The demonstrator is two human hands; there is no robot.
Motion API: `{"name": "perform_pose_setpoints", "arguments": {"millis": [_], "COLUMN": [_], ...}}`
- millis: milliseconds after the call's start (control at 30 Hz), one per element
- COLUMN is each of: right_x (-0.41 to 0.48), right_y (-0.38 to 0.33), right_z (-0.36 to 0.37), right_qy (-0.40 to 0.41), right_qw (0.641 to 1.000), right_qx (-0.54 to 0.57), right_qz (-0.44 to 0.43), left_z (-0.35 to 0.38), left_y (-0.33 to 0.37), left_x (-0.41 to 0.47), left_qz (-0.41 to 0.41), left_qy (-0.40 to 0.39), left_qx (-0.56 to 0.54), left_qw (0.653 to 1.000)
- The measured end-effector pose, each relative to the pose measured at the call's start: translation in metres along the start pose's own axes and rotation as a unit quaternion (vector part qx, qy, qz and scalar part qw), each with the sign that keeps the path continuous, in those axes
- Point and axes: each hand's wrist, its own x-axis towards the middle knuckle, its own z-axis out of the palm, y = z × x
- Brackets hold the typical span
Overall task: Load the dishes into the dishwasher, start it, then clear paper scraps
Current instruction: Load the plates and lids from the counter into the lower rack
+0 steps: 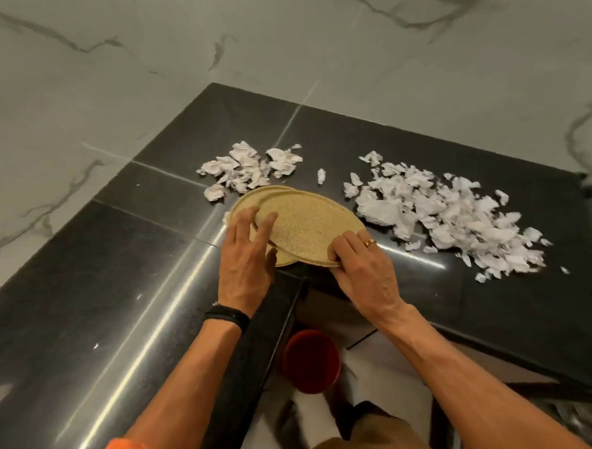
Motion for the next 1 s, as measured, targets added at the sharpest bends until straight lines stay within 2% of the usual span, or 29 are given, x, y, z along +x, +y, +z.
{"name": "perform_pose_setpoints", "arguments": {"millis": [133,233,367,500,667,867,1000], "right_x": [-0.055,-0.104,-0.167,-0.215,-0.266,-0.354,-0.414], "right_y": [0.013,0.024,0.03,0.025,0.017,0.02,0.018], "right_z": [-0.038,-0.066,-0.105,-0.141,-0.177,-0.198,-0.203], "right_qy": [0.043,0.08,0.096,0.095,0.104,0.095,0.086], "right_qw": [0.997,0.989,0.962,0.931,0.9,0.866,0.851], "right_qx": [-0.021,-0.052,-0.134,-0.19,-0.229,-0.205,-0.18], "right_qz": [0.061,0.116,0.218,0.297,0.355,0.446,0.486], "left_z": [0.017,0.036,0.056,0.079,0.094,0.112,0.134], "left_y": [0.023,0.06,0.138,0.214,0.294,0.363,0.396], "left_x": [0.019,0.029,0.018,-0.008,-0.059,-0.144,-0.192], "left_qz": [0.066,0.159,0.26,0.346,0.457,0.506,0.509], "left_qy": [-0.004,-0.016,-0.086,-0.159,-0.166,-0.228,-0.258], "left_qx": [-0.083,-0.137,-0.196,-0.176,-0.182,-0.127,-0.113], "left_qw": [0.994,0.978,0.942,0.908,0.854,0.822,0.814]}}
